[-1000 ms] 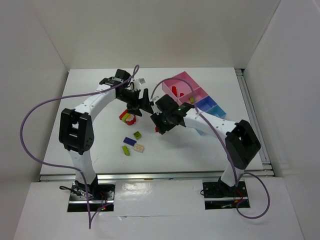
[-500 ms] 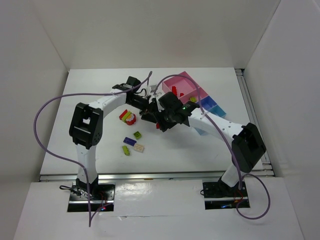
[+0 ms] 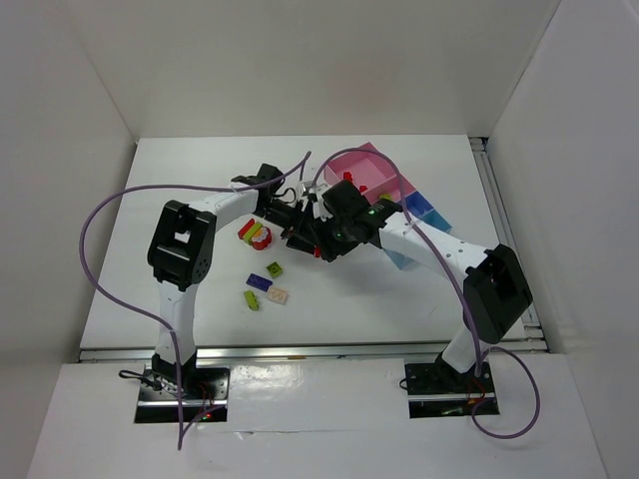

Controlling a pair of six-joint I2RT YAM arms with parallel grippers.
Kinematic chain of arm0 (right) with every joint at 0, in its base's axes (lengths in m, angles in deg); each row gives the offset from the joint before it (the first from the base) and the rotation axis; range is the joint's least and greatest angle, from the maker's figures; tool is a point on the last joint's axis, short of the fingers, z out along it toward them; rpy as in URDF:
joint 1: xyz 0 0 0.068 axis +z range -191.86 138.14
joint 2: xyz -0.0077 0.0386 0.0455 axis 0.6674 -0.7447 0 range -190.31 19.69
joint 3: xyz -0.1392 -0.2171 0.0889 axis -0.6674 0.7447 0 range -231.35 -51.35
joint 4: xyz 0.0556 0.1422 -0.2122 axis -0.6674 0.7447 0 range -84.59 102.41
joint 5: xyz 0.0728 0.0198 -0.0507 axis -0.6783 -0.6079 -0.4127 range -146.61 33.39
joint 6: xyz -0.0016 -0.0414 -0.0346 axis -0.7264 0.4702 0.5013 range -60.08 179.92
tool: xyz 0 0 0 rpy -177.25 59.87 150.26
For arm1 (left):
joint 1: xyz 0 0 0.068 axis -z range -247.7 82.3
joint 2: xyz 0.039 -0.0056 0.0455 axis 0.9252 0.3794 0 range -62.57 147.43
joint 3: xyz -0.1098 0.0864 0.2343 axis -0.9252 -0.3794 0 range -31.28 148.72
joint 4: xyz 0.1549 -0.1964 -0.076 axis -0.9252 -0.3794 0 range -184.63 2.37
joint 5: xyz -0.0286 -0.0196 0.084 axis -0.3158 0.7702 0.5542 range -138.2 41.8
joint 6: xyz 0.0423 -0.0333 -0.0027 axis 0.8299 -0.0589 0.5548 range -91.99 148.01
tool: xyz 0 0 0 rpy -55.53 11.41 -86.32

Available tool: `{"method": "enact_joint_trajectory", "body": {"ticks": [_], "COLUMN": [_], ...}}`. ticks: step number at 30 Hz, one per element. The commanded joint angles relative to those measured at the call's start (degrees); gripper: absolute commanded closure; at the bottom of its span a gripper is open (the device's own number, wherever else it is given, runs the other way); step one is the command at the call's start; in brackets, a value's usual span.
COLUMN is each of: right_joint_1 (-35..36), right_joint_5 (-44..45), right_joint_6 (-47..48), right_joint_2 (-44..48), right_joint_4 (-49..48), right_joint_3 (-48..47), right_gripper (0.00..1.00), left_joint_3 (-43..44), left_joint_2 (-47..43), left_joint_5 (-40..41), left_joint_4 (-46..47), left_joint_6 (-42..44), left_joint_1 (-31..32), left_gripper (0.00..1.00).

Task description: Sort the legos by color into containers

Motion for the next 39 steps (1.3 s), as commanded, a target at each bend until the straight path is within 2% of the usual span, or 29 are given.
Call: {"method": "enact_joint_trajectory", "body": {"ticks": [1, 4, 7, 11, 12, 14, 15, 20, 30, 35, 39], "right_joint_1": [-1.3, -1.3, -1.3, -1.3, -1.3, -1.8, -1.8, -1.8, -4.2, -5.5, -8.5], "right_joint_5": [1.1, 1.1, 1.1, 1.8, 1.8, 2.4, 2.4, 3.7, 7.7, 7.7, 12.4], "right_joint_6": [0.4, -0.2, -0.2, -0.2, -0.2, -0.2, -0.2, -0.7, -0.6, -0.6, -4.7], "right_joint_2": [2.8, 2.3, 1.8, 1.8, 1.8, 1.8, 1.8, 3.7, 4.8, 5.3, 4.5], "right_joint_4": [-1.5, -1.5, -1.5, -2.0, -2.0, -2.0, -2.0, -2.7, -2.2, -2.2, -3.3], "right_joint_3": [-2.4, -2.4, -2.4, -2.4, -2.4, -1.8, -1.8, 0.4, 0.9, 1.4, 0.0], "right_gripper": [0.59, 0.59, 0.59, 0.59, 0.59, 0.59, 0.59, 0.59, 0.59, 0.59, 0.59], "left_joint_3": [1.1, 1.6, 1.6, 2.3, 3.0, 3.5, 4.1, 4.1, -3.0, 1.1, 5.0], "left_joint_2": [0.5, 0.5, 1.1, 1.1, 1.1, 1.1, 1.1, 0.5, -5.3, -4.8, -3.4], "left_joint_5": [-3.5, -3.5, -4.6, -5.7, -6.2, -6.2, -6.2, -4.0, 0.7, 0.7, 0.7], "left_joint_4": [-2.9, -3.5, -3.5, -3.5, -3.5, -3.5, -3.5, -2.5, 16.2, 19.7, 20.3], "left_joint_6": [4.7, 5.4, 5.4, 5.4, 5.4, 5.4, 4.9, 1.8, -14.1, -18.3, -19.5], "left_joint_1": [0.4, 0.4, 0.4, 0.4, 0.4, 0.4, 0.4, -1.6, -7.6, -8.1, -8.1], "left_gripper": [0.27, 0.37, 0.44, 0.59, 0.7, 0.81, 0.97, 1.0, 1.0, 1.0, 1.0]}}
